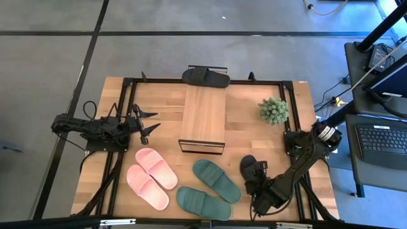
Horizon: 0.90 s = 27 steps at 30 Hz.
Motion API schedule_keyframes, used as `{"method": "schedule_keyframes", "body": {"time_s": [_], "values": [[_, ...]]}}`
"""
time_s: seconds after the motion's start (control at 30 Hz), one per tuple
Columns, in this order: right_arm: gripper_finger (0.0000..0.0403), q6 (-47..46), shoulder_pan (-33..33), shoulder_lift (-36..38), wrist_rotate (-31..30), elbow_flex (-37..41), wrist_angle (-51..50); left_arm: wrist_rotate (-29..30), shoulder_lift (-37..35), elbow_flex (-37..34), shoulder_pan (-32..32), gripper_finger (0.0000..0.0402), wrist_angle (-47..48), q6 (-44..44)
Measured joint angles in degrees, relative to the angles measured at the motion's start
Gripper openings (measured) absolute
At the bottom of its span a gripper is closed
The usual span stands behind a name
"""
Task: Pick and place slides into the shelf
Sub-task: Put the black slipper on the shelf
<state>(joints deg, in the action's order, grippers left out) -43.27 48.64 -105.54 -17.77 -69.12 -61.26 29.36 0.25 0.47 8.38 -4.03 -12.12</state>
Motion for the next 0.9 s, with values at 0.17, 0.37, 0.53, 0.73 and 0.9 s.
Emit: {"method": "schedule_keyframes", "body": {"time_s": [0.17, 0.37, 0.53, 0.73, 0.9], "values": [[0.0227, -0.13, -0.02, -0.22, -0.26, -0.04, -1.11, 0.00, 0.00, 0.00, -0.02, 0.0217, 0.00, 0.00], [0.0227, -2.64, -0.09, -0.24, -2.57, -0.02, -4.56, 0.00, 0.00, 0.01, -0.01, 0.0217, 0.01, 0.01], [0.0227, -3.23, -0.09, -0.25, -4.73, -0.01, -6.46, 0.00, 0.00, 0.01, -0.02, 0.0217, 0.00, 0.02], [0.0227, -3.26, -0.09, -0.31, -7.25, 0.04, -7.36, 0.00, 0.00, 0.02, 0.00, 0.0217, 0.00, 0.04], [0.0227, -3.21, -0.09, -0.31, -9.53, 0.16, -7.98, 0.00, 0.00, 0.02, -0.02, 0.0217, 0.00, 0.04]]}}
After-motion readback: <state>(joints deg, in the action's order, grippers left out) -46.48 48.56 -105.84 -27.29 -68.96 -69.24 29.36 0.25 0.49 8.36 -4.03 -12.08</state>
